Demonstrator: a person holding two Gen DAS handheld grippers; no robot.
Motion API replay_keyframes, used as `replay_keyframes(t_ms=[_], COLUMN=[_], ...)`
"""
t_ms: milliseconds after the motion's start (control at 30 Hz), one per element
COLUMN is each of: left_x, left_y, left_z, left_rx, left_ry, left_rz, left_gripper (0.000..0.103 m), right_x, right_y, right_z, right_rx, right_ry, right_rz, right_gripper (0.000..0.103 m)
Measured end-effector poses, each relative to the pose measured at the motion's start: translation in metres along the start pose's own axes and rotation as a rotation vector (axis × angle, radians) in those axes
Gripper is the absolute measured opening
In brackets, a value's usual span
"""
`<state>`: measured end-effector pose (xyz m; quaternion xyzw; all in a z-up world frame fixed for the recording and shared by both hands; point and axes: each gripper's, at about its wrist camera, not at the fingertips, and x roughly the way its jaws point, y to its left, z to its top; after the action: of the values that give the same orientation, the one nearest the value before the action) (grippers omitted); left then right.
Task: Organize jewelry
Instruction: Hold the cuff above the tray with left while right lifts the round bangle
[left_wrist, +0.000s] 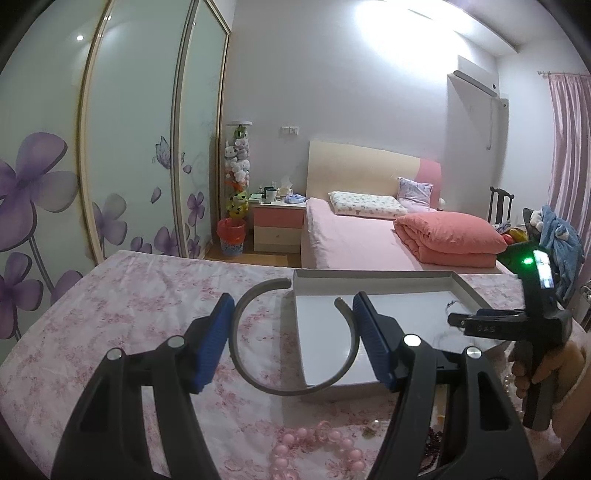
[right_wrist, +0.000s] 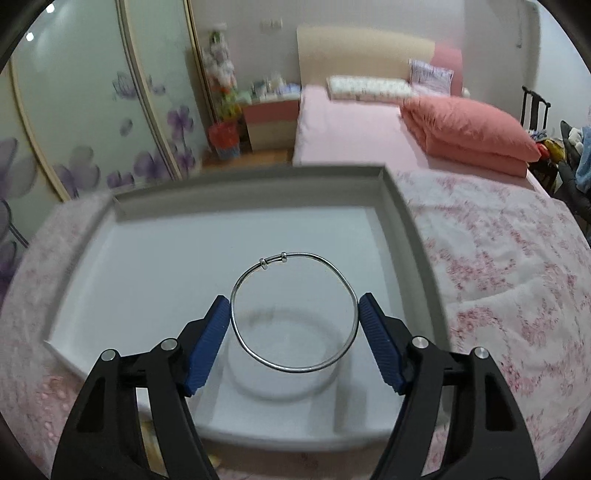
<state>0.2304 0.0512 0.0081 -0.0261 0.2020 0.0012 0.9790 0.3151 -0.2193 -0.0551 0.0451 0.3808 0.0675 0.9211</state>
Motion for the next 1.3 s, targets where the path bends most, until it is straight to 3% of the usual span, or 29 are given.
replay_keyframes(t_ms=[167,333,700,1033,1300], left_x=[-0.017,-0.044,-0.095,-0.094,-0.078], left_y=[-0.012,-0.034,-0.067,-0.073,-0.073], left_z=[-0.007,-0.019,-0.039,-0.042,-0.027], left_rx=[0.016,0.048,0.090,0.093,0.099], left_ry=[-0.034,-0.084,-0.198,-0.197,-0.209], left_rz=[0.007,0.019,0.064,0.065,0.066], left_gripper=[0.064,0.064,0.064,0.064,0.064], right_x=[-0.069,-0.123,-0.179,-0.180,-0.180], right_y=[0.006,0.013,0.029,0.033,0.035], right_z=[-0.026,-0.060,-0.103,-0.110,-0.093], right_rx=[-0.005,-0.011,-0.013,-0.027,-0.058], right_ry=[-0.198,-0.342,-0.610,-0.676,-0.726], right_rz=[0.017,0.003,-0.122,-0.142,-0.179], right_gripper=[0.072,0.072,0.072,0.072,0.072])
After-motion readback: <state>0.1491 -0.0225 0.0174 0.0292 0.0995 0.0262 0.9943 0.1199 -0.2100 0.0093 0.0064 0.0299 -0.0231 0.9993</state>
